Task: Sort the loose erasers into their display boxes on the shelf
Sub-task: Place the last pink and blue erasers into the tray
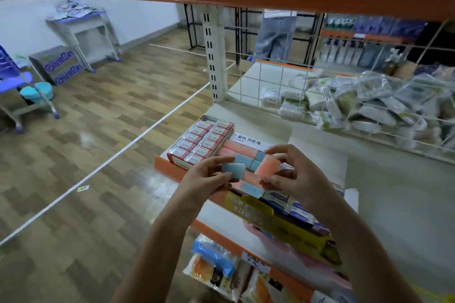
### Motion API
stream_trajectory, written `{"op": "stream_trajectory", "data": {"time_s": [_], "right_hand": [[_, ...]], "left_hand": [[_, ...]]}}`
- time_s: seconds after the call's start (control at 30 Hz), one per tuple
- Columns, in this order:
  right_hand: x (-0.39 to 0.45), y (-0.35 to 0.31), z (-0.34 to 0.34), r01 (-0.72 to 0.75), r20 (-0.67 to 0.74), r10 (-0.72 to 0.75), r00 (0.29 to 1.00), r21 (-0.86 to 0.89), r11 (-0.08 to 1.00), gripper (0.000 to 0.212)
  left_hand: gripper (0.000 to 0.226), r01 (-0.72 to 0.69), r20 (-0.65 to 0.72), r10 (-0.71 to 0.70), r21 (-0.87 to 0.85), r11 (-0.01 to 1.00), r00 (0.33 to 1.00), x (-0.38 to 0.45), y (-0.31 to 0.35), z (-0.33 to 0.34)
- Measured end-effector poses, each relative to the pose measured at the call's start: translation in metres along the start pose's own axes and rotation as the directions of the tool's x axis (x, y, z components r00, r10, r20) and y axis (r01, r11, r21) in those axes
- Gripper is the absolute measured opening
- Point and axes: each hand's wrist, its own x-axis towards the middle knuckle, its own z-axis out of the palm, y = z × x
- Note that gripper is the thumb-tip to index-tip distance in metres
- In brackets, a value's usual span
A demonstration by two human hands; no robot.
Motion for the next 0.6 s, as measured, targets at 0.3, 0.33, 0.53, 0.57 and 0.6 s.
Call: {"op": "stream_trajectory", "data": {"time_s": [0.3, 0.33, 0.53, 0.57, 0.6], "right_hand": [[0.028, -0.004, 0.043, -0.050, -0.238, 0.056, 0.970, 0.032, 0.998, 0.045], [0.030, -0.003, 0.047, -0.064, -0.259, 0.054, 0.964, -0.029, 0.998, 0.045], [0.045, 0.000, 0.075, -0.223, -0.402, 0.035, 0.915, -0.432, 0.874, 0.040], [0.046, 0.002, 0.079, -0.249, -0.412, 0.034, 0.910, -0.480, 0.841, 0.038], [0.048, 0.004, 0.082, -0.277, -0.422, 0.035, 0.906, -0.527, 0.803, 0.036]], "left_hand": [[0.035, -0.112, 0.254, 0.028, 0.323, 0.940, 0.967, 0.049, 0.021, -0.046], [0.034, -0.167, 0.267, 0.053, 0.425, 0.889, 0.962, 0.054, 0.021, -0.051], [0.038, -0.526, 0.474, 0.230, 0.783, 0.332, 0.850, 0.081, 0.020, -0.069], [0.038, -0.543, 0.496, 0.224, 0.792, 0.280, 0.839, 0.084, 0.020, -0.070], [0.038, -0.558, 0.519, 0.211, 0.797, 0.231, 0.828, 0.087, 0.020, -0.070]]}}
